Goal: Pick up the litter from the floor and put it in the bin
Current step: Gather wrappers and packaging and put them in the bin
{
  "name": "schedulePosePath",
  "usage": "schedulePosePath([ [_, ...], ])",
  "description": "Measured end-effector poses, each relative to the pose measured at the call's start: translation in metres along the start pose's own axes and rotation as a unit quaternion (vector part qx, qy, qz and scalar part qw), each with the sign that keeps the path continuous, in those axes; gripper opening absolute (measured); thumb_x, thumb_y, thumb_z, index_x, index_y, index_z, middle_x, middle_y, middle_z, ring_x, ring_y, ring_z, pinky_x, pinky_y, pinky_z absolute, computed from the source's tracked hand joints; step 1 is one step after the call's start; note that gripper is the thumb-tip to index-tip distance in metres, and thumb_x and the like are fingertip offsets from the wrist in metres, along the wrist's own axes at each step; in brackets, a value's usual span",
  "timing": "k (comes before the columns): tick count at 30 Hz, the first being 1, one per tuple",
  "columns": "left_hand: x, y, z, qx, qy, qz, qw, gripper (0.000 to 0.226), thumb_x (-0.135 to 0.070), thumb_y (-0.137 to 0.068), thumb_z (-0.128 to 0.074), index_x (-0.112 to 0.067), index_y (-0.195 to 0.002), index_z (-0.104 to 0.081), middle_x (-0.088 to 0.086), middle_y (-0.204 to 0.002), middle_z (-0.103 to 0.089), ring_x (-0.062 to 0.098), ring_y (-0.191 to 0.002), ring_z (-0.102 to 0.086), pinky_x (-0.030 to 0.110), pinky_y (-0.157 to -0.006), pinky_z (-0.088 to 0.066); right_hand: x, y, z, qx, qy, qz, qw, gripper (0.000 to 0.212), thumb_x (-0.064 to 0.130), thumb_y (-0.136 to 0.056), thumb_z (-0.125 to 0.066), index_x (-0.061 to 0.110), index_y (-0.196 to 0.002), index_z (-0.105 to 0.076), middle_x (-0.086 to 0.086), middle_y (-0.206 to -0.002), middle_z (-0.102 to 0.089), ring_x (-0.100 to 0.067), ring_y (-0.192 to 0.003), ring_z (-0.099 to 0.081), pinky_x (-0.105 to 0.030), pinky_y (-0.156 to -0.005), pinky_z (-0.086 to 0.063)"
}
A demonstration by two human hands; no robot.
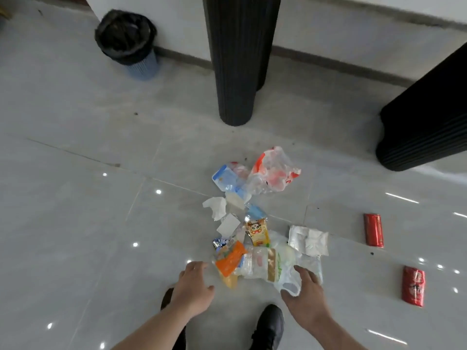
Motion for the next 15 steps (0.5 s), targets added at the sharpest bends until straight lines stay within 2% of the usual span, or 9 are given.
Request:
schedulePosePath([
  [3,0.017,-0.079,-0.047,0.005,0.059,0.035,0.998,0.059,-0.038,-0.086,-0.066,-0.026,-0.140,-0.045,0.001,-0.141,-0.045,0.025,-0.125,-0.053,0.032,-0.099,-0.046,-0.026,-0.070,-0.047,-0.033,-0.034,-0.041,0.998,0.084,0.041,-0.082,-0.073,0.020,-0.152,-0.033,-0.006,-0.151,-0.038,-0.030,-0.133,-0.045,-0.041,-0.106,-0.044],
  [6,0.030,-0.142,-0.091,0.008,0.158,0.071,0.985,0.067,-0.052,-0.066,-0.076,-0.026,-0.121,-0.047,0.002,-0.119,-0.055,0.024,-0.104,-0.063,0.034,-0.084,-0.054,-0.047,-0.126,-0.094,-0.048,-0.082,-0.078,0.992,0.092,0.049,-0.079,-0.073,0.019,-0.154,-0.028,-0.008,-0.152,-0.037,-0.030,-0.134,-0.045,-0.042,-0.105,-0.044],
  [8,0.041,-0.174,-0.122,0.019,0.224,0.111,0.968,0.070,-0.045,-0.065,-0.082,-0.020,-0.118,-0.044,0.003,-0.110,-0.057,0.021,-0.094,-0.063,0.030,-0.069,-0.052,-0.060,-0.157,-0.123,-0.048,-0.099,-0.098,0.989,0.098,0.052,-0.075,-0.074,0.020,-0.154,-0.024,-0.008,-0.153,-0.035,-0.030,-0.135,-0.044,-0.048,-0.106,-0.043],
  [10,0.055,-0.197,-0.149,0.021,0.291,0.161,0.943,0.070,-0.033,-0.069,-0.087,-0.014,-0.120,-0.044,0.004,-0.105,-0.058,0.019,-0.090,-0.059,0.027,-0.062,-0.045,-0.071,-0.181,-0.148,-0.055,-0.108,-0.117,0.986,0.105,0.059,-0.073,-0.074,0.019,-0.155,-0.022,-0.009,-0.153,-0.035,-0.031,-0.136,-0.043,-0.050,-0.109,-0.040],
  [12,0.064,-0.214,-0.172,0.012,0.337,0.193,0.921,0.073,-0.032,-0.058,-0.092,-0.012,-0.113,-0.048,0.004,-0.099,-0.059,0.020,-0.086,-0.059,0.026,-0.061,-0.043,-0.079,-0.202,-0.166,-0.076,-0.128,-0.135,0.980,0.114,0.068,-0.070,-0.074,0.013,-0.155,-0.020,-0.012,-0.154,-0.033,-0.033,-0.140,-0.039,-0.048,-0.113,-0.036],
  [13,0.067,-0.221,-0.182,0.006,0.352,0.196,0.915,0.072,-0.031,-0.052,-0.092,-0.008,-0.109,-0.054,0.005,-0.093,-0.063,0.019,-0.078,-0.061,0.024,-0.056,-0.043,-0.082,-0.210,-0.172,-0.089,-0.146,-0.145,0.974,0.120,0.070,-0.068,-0.075,0.012,-0.155,-0.018,-0.014,-0.155,-0.032,-0.034,-0.141,-0.036,-0.048,-0.114,-0.034],
  [15,0.071,-0.231,-0.192,-0.017,0.376,0.195,0.906,0.050,-0.019,-0.055,-0.092,-0.002,-0.096,-0.067,0.005,-0.073,-0.066,0.013,-0.055,-0.061,0.018,-0.042,-0.041,-0.089,-0.226,-0.186,-0.113,-0.193,-0.160,0.961,0.125,0.069,-0.064,-0.080,0.010,-0.154,-0.017,-0.015,-0.154,-0.033,-0.034,-0.143,-0.034,-0.049,-0.115,-0.034],
])
Point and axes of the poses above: each hand's wrist, its own y-axis away from the middle knuckle, its own z-axis out of the back of the hand, x = y × z, the point moved 7 cm from there along -y, towards the middle knuckle
